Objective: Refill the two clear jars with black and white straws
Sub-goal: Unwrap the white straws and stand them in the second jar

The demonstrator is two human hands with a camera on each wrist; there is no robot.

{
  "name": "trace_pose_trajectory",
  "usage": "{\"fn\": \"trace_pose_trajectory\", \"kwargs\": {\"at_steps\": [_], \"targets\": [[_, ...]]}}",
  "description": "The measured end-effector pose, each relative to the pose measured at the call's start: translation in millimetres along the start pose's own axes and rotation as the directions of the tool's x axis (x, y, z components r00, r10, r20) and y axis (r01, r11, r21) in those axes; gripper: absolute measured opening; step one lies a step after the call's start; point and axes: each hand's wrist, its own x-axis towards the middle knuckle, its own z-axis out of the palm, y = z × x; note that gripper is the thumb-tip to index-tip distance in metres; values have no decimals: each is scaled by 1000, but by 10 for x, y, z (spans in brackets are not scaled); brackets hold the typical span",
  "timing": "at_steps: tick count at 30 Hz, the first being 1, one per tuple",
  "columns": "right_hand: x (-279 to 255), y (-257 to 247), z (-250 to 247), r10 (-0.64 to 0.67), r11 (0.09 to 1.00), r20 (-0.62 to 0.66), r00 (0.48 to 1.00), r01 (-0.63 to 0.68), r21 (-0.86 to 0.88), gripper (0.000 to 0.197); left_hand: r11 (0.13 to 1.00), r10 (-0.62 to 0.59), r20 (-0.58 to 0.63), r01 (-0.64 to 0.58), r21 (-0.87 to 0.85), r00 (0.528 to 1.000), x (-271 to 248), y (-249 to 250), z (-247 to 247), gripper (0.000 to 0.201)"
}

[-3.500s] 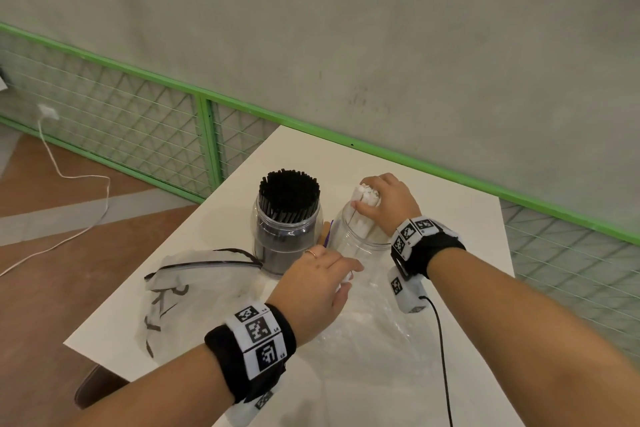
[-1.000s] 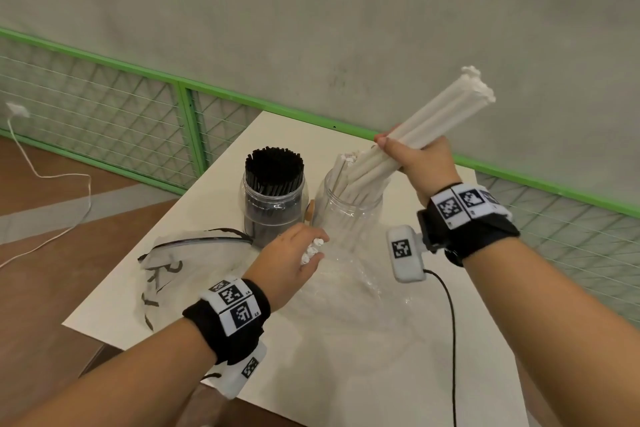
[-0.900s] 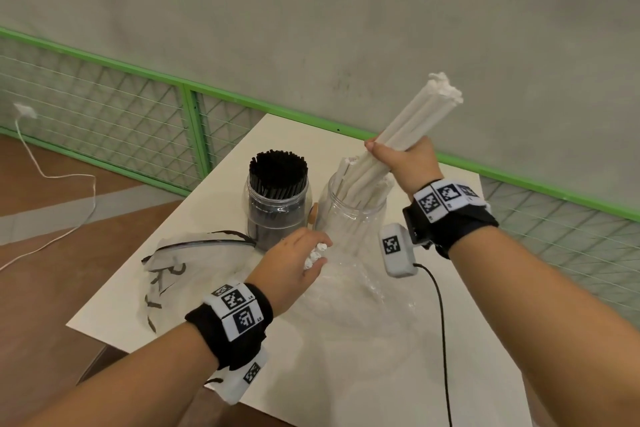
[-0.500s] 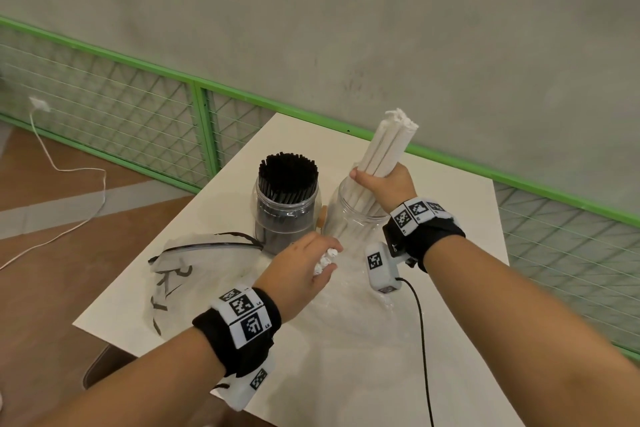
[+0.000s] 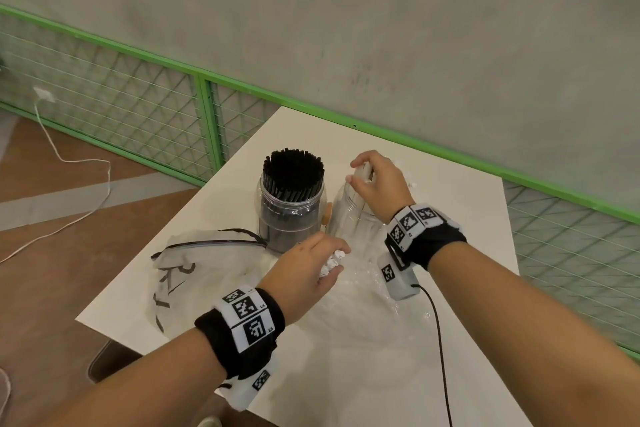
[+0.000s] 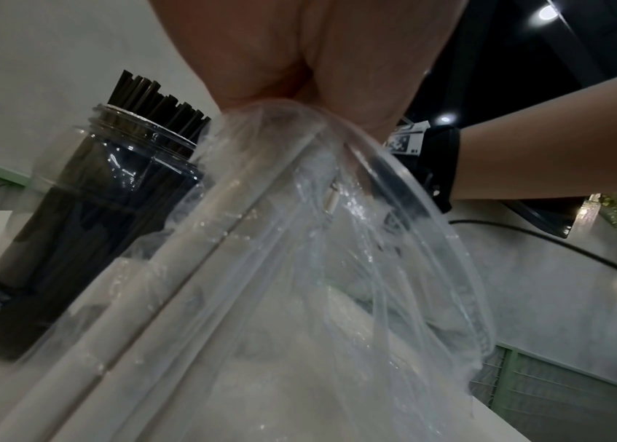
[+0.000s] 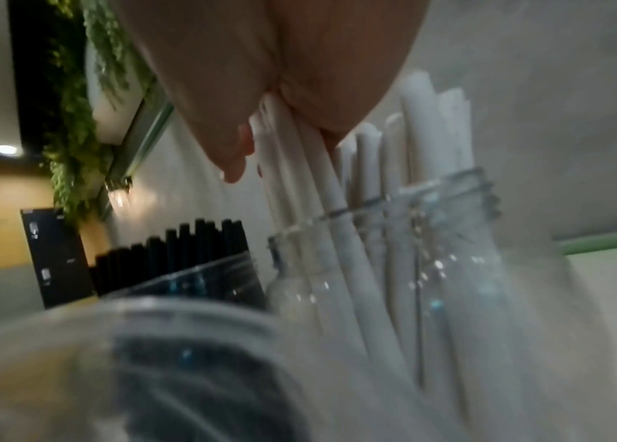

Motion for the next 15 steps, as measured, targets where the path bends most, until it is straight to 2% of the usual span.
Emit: {"fn": "trace_pose_trajectory", "kwargs": {"at_steps": [2, 5, 9, 10, 12, 14, 15], "targets": [[-49, 56, 37, -42, 991, 51, 998, 48, -126, 25, 1000, 5, 1, -5, -4, 1000, -1, 2, 3, 26], [-109, 106, 52, -101, 979, 126, 987, 122, -166, 31, 1000, 7, 4, -7, -4, 1000, -6, 0, 2, 25], [-127, 159, 13, -136, 975, 30, 990, 140, -171, 36, 1000, 10, 1, -10, -5, 1000, -19, -10, 4, 25], [-120, 191, 11, -154, 963, 28, 988, 157, -218, 36, 1000, 13, -2, -13, -7, 1000, -23, -14, 8, 25], [-92, 266, 17, -239, 874, 43, 970, 234, -427, 36, 1000, 17, -8, -17, -8, 1000, -24, -22, 10, 25], [-68, 277, -15, -235, 767, 37, 971, 209, -606, 41, 1000, 15, -9, -15, -12, 1000, -27, -21, 14, 25], [-54, 261, -43, -203, 743, 28, 979, 172, -646, 47, 1000, 13, -9, -13, -15, 1000, -29, -15, 13, 25]]}}
